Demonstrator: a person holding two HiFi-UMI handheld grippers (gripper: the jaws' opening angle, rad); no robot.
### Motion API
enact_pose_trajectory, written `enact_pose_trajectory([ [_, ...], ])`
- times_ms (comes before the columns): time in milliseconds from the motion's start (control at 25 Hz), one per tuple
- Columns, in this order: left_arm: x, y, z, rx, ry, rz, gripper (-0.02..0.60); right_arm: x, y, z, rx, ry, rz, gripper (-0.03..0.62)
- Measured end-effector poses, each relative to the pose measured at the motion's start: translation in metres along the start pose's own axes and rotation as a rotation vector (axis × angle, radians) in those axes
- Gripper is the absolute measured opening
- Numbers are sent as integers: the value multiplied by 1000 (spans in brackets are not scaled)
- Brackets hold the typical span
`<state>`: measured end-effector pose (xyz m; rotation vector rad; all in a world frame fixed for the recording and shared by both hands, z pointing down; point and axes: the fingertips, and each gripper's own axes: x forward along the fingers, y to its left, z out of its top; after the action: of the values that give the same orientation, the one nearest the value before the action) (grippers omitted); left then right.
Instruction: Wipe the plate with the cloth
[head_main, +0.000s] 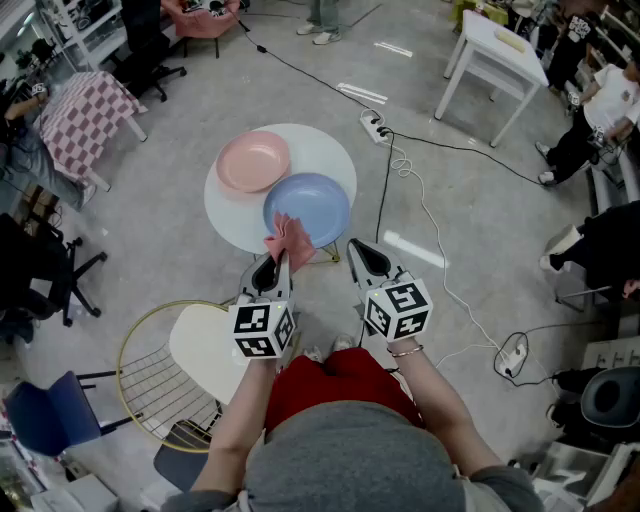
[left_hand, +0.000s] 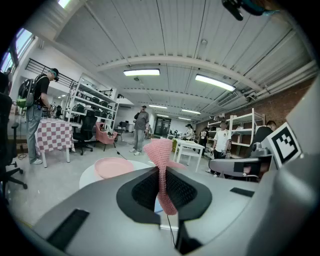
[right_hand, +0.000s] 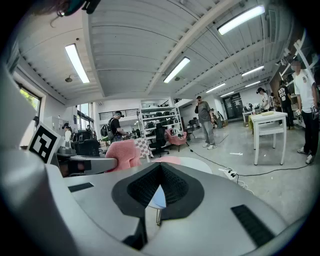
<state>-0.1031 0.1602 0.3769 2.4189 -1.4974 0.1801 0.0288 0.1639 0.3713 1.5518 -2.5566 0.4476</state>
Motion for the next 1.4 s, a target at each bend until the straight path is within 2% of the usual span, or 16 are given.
enact_pose_trajectory([
  [280, 6, -6, 4, 18, 1, 0, 29, -1, -7, -1, 23, -3, -2, 28],
  [480, 14, -6, 0, 16, 14, 9, 29, -1, -14, -5, 47, 1, 27, 29],
  [960, 43, -11, 8, 13, 3, 81, 29, -3, -61, 2, 62, 1, 33, 29],
  [1200, 58, -5, 6, 37, 42, 95, 29, 11, -72, 0, 82, 14, 51, 29],
  [1400, 83, 14, 8, 26, 56, 102, 29, 39, -84, 2, 93, 35, 42, 29],
])
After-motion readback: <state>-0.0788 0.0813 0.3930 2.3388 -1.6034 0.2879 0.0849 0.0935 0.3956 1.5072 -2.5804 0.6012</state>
